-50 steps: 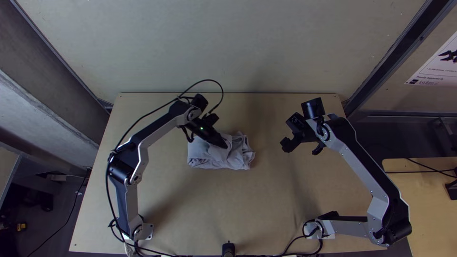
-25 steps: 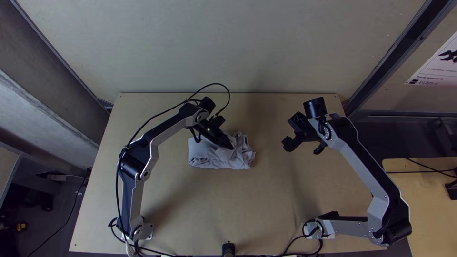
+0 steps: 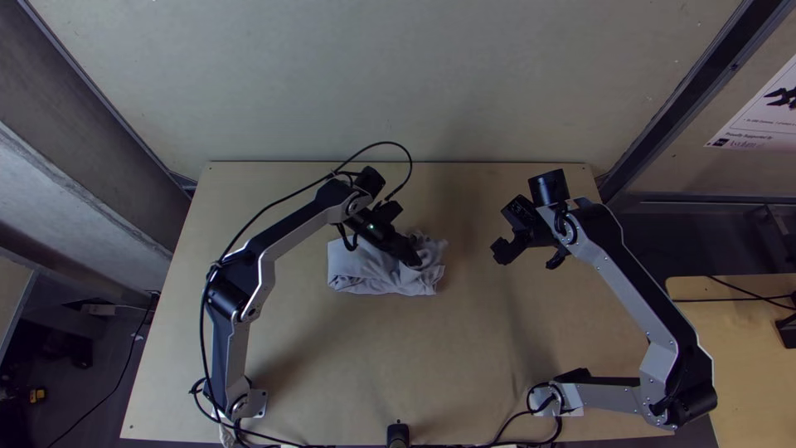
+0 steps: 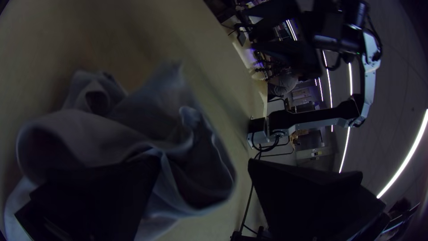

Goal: Fold the t-shirt

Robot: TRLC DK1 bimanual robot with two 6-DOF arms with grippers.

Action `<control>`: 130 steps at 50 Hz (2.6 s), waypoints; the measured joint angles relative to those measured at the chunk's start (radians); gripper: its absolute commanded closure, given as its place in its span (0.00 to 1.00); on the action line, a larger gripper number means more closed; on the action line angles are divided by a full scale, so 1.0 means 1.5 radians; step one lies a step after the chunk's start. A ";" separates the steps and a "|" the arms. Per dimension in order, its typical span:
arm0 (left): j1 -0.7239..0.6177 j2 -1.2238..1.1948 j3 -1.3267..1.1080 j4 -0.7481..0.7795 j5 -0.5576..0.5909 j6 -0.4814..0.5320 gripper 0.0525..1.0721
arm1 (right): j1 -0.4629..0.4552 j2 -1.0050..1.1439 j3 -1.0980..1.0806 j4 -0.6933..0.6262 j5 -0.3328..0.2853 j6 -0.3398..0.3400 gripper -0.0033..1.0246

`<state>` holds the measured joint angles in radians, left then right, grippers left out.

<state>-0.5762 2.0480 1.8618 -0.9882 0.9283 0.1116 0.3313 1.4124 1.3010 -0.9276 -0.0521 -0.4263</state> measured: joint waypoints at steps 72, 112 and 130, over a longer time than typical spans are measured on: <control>0.303 -0.765 -0.586 0.377 -0.535 0.151 0.04 | -0.096 -0.386 -0.301 0.310 0.113 0.084 0.12; 0.578 -1.263 -1.174 0.730 -0.334 0.141 0.04 | -0.188 -0.552 -0.728 0.888 0.100 0.034 0.07; 0.585 -1.361 -1.210 0.713 -0.332 0.118 0.04 | -0.196 -0.806 -0.848 0.873 0.088 0.097 0.04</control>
<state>0.3016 0.0063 0.0467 0.0818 0.4305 0.2886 0.0380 0.2028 0.0288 0.3817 0.0803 -0.2802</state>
